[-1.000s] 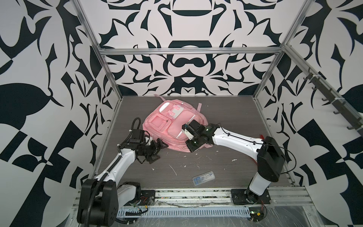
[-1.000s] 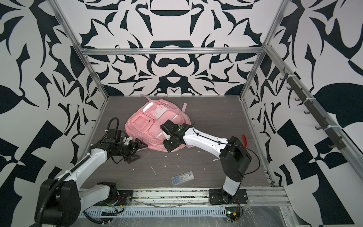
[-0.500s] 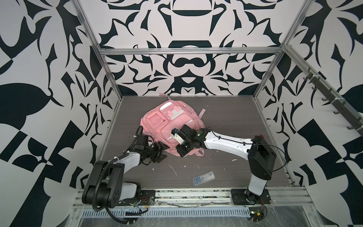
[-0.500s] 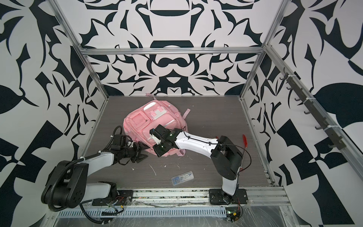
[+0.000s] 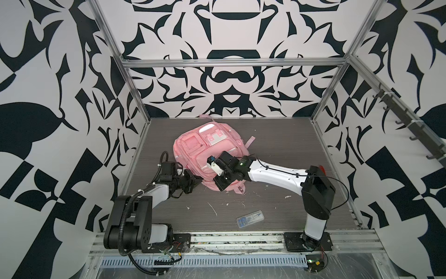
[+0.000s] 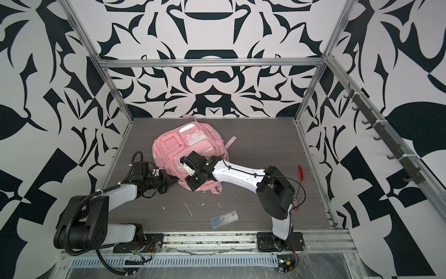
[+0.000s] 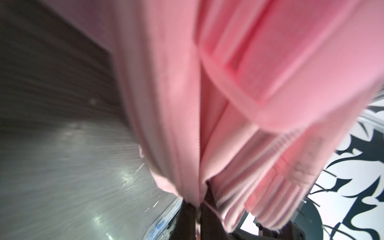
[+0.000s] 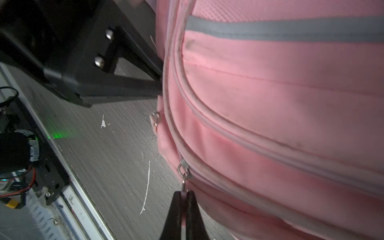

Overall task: Pack books, pencil case, and school supplies into a backpack
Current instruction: Zip the student bag at the center of the table.

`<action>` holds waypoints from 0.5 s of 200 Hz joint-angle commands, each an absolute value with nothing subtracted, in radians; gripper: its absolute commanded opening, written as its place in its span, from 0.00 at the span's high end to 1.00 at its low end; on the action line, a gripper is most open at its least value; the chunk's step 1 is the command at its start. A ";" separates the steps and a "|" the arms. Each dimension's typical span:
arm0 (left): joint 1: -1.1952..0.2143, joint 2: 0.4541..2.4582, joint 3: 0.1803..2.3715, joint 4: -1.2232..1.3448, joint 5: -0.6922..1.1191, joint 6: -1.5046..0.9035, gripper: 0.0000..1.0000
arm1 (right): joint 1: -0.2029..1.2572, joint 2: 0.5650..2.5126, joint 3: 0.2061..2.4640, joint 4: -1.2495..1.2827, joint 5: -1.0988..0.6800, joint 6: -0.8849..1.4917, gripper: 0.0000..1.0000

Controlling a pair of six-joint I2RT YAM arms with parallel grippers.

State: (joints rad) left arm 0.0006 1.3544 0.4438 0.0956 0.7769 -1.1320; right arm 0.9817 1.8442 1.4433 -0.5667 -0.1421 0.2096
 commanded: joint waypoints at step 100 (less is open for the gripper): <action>0.212 1.515 0.839 -0.361 0.576 -0.616 1.00 | 0.751 1.756 1.449 -0.891 0.079 0.086 1.00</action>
State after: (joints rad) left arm 0.1501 1.4719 0.7540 -0.3389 0.6785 -0.7265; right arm 0.8265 1.8324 1.4807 -0.7414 0.0227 0.0616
